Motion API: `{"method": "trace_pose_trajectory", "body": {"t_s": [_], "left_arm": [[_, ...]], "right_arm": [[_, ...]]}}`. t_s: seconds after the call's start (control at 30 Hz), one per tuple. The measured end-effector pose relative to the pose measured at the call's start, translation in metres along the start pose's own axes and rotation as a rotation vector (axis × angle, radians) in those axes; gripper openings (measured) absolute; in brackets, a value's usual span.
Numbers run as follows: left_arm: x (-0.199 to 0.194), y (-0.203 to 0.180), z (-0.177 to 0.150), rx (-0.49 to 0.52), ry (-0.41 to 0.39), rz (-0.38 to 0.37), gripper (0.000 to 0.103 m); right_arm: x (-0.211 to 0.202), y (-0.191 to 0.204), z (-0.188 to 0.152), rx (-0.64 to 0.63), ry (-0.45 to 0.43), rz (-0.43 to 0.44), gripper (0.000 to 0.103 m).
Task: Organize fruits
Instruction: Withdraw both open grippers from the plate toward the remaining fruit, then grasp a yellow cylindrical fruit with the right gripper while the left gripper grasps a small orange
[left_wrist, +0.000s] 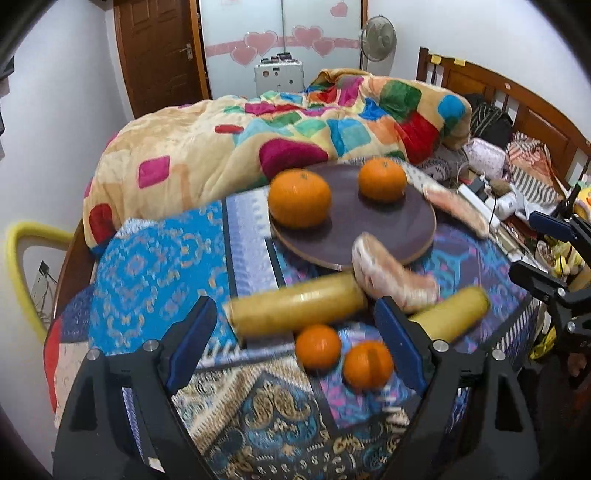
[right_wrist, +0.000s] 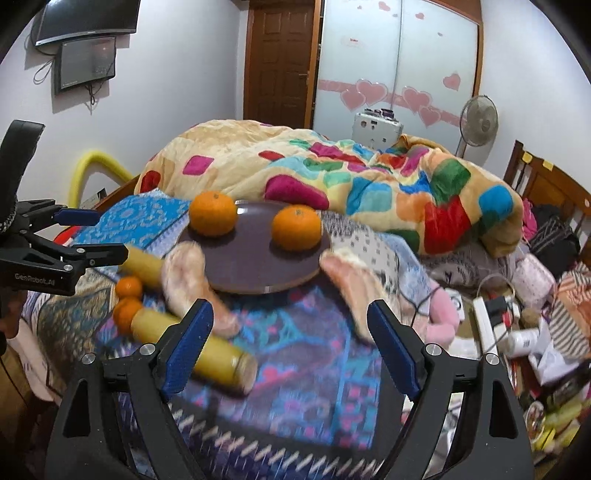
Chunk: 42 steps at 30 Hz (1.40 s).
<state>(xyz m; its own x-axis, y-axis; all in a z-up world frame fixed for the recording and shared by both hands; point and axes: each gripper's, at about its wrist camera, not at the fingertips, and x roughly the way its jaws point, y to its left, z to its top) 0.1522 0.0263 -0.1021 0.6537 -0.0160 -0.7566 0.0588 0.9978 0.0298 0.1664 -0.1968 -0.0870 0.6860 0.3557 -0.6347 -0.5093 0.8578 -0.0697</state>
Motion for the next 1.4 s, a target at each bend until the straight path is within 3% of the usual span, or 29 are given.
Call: {"method": "trace_pose_trajectory", "body": {"t_s": [0.23,0.5,0.73,0.87,1.13,1.4], "left_arm": [[0.015,-0.016,-0.01,0.052,0.024,0.03,0.088],[0.035,-0.029,-0.005,0.143,0.05,0.075,0.088],[0.033,-0.05,-0.005,0.214,0.052,0.023,0.088],[0.029,-0.067,-0.007,0.253,0.033,0.031,0.089],[0.02,-0.06,-0.008,0.179,0.01,0.025,0.089],[-0.017,-0.012,-0.02,0.033,-0.04,0.006,0.089]], "right_arm": [[0.003,0.011,-0.033,0.006,0.025,-0.008,0.084],[0.023,0.012,-0.047,0.043,0.065,0.009,0.084],[0.032,0.008,-0.046,0.059,0.062,0.004,0.084],[0.036,0.001,-0.042,0.078,0.06,-0.014,0.085],[0.031,-0.009,-0.031,0.115,0.049,-0.036,0.085],[0.01,0.024,-0.025,0.088,0.009,0.014,0.089]]}}
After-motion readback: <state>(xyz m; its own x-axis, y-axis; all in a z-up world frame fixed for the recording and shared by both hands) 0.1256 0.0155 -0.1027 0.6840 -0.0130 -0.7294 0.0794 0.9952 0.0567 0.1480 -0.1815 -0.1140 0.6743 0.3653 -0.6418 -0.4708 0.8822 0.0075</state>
